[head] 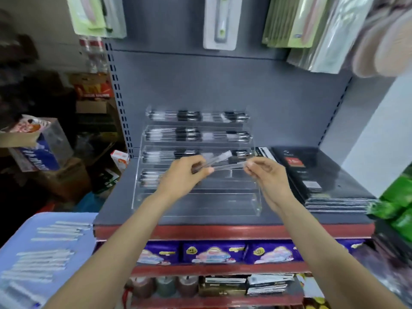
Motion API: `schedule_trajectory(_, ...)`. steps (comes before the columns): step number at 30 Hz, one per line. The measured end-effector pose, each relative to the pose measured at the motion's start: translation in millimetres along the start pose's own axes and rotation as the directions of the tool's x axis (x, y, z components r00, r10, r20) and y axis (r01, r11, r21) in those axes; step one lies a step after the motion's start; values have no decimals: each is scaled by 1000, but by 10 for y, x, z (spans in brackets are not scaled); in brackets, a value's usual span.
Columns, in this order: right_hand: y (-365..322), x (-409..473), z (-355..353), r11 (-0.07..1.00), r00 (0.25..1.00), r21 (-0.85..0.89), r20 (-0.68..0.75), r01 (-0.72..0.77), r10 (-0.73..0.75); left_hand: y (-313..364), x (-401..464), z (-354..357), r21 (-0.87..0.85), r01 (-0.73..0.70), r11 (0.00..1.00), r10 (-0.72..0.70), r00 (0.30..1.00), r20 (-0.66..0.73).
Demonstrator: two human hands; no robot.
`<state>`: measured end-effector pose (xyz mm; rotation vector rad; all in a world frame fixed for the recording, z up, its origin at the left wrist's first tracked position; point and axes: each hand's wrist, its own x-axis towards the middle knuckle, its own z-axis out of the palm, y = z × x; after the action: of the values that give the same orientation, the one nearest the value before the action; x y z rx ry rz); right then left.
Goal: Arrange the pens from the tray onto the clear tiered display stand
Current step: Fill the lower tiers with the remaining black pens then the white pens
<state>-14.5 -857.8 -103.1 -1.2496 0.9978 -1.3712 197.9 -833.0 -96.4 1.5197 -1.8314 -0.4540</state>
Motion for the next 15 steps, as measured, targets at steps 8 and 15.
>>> schedule_trajectory(8,67,325,-357,866,997,-501,-64,0,-38,64,196,151,312,133,941,-119,991,-61)
schedule_trajectory(15,172,457,-360,866,994,-495,42,-69,103,217,374,350,515,112,850,-109,993,-36)
